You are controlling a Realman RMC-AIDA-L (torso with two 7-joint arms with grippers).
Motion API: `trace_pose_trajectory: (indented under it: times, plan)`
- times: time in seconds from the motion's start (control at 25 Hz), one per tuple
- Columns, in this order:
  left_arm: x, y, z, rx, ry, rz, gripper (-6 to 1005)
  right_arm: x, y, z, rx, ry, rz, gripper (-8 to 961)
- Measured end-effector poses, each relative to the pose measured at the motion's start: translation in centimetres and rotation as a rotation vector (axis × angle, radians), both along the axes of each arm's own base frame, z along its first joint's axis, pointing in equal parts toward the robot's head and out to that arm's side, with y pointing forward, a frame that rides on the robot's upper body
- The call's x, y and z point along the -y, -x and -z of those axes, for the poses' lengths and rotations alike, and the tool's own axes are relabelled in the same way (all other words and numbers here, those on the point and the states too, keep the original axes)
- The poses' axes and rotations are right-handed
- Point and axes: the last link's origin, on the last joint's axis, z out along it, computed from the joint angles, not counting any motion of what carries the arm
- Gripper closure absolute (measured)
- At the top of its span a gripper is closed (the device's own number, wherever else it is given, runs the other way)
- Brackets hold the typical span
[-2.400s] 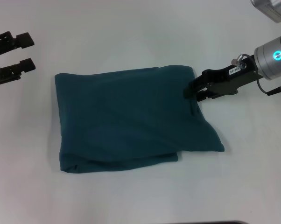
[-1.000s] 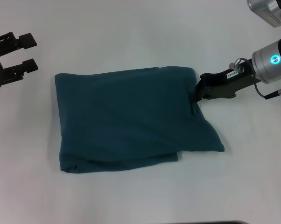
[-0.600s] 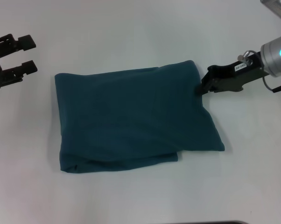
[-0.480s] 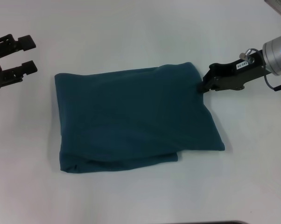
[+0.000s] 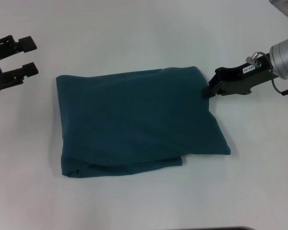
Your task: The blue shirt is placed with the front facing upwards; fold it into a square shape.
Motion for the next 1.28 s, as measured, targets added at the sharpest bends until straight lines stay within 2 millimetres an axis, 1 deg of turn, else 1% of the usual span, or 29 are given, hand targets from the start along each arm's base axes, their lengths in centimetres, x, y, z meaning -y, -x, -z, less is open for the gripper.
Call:
trace_pose_trajectory:
  times: [0.2, 0.4, 0.52, 0.72, 0.8, 0.92, 1.0, 1.28]
  plan:
    - [0.0, 0.0, 0.0, 0.001, 0.0, 0.001, 198, -0.2, -0.1, -0.4, 0.006, -0.012, -0.002, 952]
    - [0.1, 0.0, 0.1, 0.001, 0.001, 0.0, 198, -0.5, -0.5, -1.3, 0.008, -0.032, 0.002, 876]
    - [0.1, 0.1, 0.1, 0.001, 0.0, 0.0, 197, -0.7, -0.4, -2.1, -0.005, -0.048, -0.024, 622]
    - [0.2, 0.2, 0.0, 0.005, -0.006, -0.005, 197, -1.2, 1.0, -4.1, -0.104, -0.095, -0.093, 489]
    - [0.2, 0.2, -0.1, 0.006, -0.006, -0.005, 197, -1.4, 1.4, -4.5, -0.124, -0.107, -0.102, 467]
    - [0.3, 0.2, -0.1, 0.006, -0.007, -0.004, 197, -1.3, 1.9, -4.4, -0.159, -0.1, -0.105, 435]
    - [0.3, 0.3, -0.3, 0.008, -0.014, -0.007, 197, -1.1, 2.1, -3.8, -0.169, -0.082, -0.106, 424]
    - [0.3, 0.5, -0.8, 0.009, -0.031, -0.015, 197, 0.0, 1.9, -1.0, -0.15, -0.007, -0.087, 426]
